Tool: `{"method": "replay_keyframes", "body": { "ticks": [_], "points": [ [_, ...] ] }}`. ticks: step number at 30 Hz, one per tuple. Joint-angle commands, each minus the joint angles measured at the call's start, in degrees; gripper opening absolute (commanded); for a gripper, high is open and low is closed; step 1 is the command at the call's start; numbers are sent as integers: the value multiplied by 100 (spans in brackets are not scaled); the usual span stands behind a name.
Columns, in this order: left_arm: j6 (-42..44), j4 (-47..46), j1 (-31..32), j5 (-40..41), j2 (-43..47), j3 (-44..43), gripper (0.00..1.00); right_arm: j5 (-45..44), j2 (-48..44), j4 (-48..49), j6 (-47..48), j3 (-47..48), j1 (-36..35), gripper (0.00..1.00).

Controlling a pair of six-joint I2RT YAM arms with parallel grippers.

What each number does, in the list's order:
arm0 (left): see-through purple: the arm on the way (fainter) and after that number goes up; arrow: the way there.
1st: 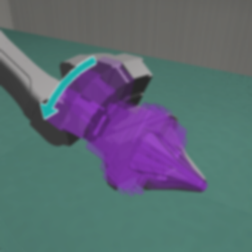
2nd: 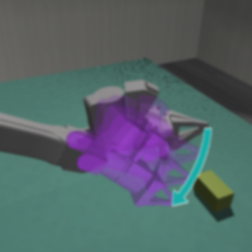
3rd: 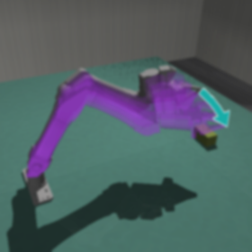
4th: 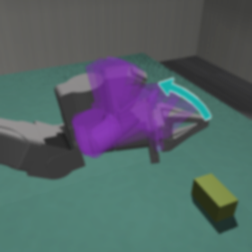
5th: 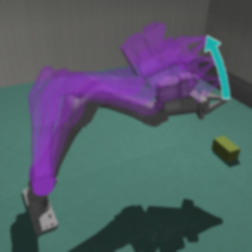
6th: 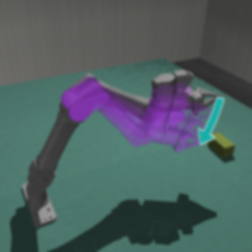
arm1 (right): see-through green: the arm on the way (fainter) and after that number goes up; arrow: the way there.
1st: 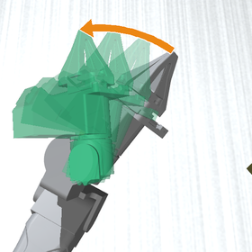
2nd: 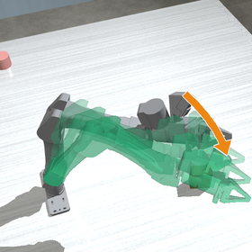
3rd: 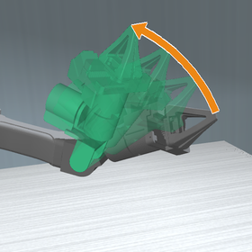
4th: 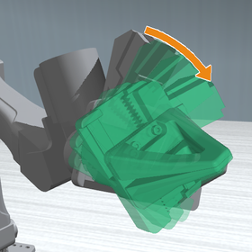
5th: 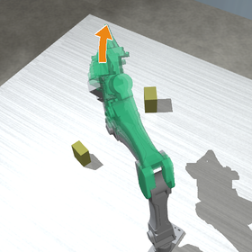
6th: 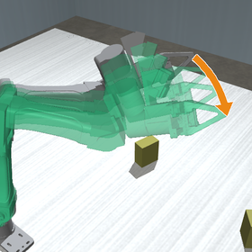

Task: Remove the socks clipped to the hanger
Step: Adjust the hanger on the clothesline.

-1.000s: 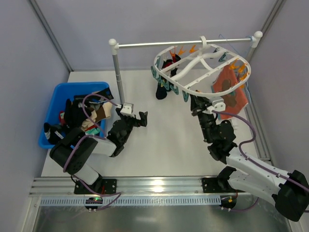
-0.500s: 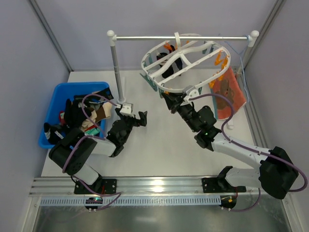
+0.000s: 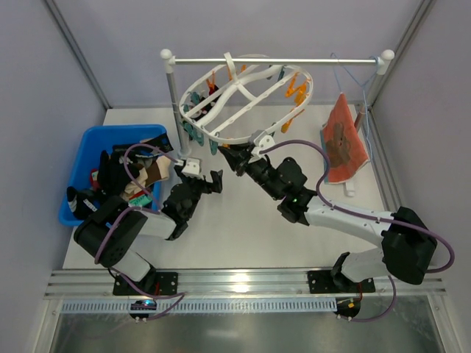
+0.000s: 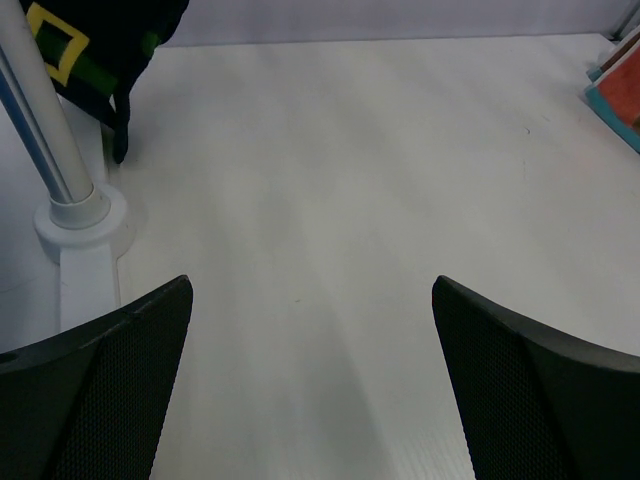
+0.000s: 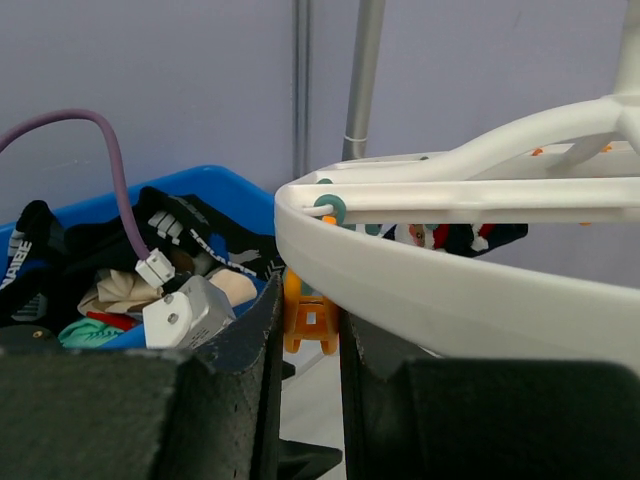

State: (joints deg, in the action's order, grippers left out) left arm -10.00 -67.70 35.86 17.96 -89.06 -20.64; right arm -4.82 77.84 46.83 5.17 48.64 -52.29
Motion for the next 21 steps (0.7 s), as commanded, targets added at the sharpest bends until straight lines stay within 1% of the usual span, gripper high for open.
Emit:
{"method": "replay_keyframes", "body": {
  "ticks": [1,5,11,15,21],
  "points": [
    [103,-446,-26,112,187,69,99,-255,-190,37,133,-74,-44,4],
    [95,-481,-26,120,222,113,100,-634,-436,89,265,-329,-35,4],
    [68,-533,-26,94,196,122,99,-1433,-901,151,493,-768,0,4],
    [60,-534,-26,68,169,113,100,-1618,-1192,142,406,-1084,237,4],
    [51,-534,-26,50,108,87,100,-1662,-1508,-86,292,-1217,825,4]
  ]
}}
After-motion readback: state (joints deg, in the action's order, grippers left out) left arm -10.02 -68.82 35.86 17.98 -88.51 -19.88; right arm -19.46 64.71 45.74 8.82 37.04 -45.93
